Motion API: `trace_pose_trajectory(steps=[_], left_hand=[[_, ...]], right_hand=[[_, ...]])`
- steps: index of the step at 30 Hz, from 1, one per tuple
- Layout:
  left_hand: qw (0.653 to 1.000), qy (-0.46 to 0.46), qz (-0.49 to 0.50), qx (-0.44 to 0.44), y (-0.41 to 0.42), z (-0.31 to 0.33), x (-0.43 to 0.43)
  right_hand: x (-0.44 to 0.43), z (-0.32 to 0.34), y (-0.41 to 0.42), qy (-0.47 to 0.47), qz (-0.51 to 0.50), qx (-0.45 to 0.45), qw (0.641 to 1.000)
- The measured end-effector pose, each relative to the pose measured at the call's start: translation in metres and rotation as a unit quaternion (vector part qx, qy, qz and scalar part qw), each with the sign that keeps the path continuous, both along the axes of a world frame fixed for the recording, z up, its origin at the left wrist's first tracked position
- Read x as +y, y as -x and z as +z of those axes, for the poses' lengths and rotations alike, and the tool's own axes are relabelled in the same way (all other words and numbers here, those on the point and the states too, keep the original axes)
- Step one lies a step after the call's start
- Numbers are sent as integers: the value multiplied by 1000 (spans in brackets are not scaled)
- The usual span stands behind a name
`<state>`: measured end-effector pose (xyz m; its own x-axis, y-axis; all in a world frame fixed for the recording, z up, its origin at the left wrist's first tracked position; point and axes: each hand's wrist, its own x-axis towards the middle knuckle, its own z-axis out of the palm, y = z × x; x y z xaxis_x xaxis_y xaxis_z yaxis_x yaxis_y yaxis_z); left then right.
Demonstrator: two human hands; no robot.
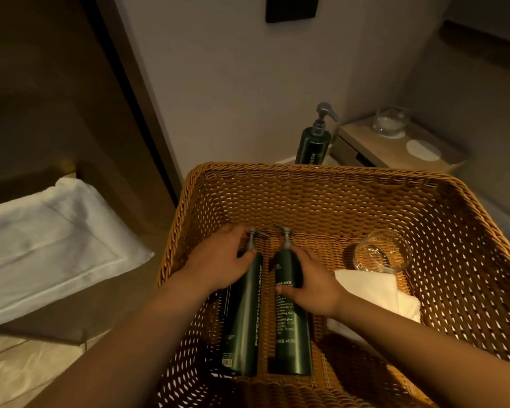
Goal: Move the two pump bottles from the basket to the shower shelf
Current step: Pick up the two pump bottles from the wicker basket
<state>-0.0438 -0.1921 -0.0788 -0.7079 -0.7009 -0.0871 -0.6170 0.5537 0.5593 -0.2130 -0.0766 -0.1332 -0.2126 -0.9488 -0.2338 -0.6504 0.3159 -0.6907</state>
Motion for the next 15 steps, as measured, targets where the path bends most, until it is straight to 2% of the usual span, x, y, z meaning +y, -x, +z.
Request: trace_pose_trajectory(steps=[5,15], left_hand=[[1000,-3,16,-1,2,-2,-5],[996,-37,49,-59,20,-39,18]], right_hand=[[1,0,12,0,11,-9,1000],[-6,-2,12,-12,15,15,1000]])
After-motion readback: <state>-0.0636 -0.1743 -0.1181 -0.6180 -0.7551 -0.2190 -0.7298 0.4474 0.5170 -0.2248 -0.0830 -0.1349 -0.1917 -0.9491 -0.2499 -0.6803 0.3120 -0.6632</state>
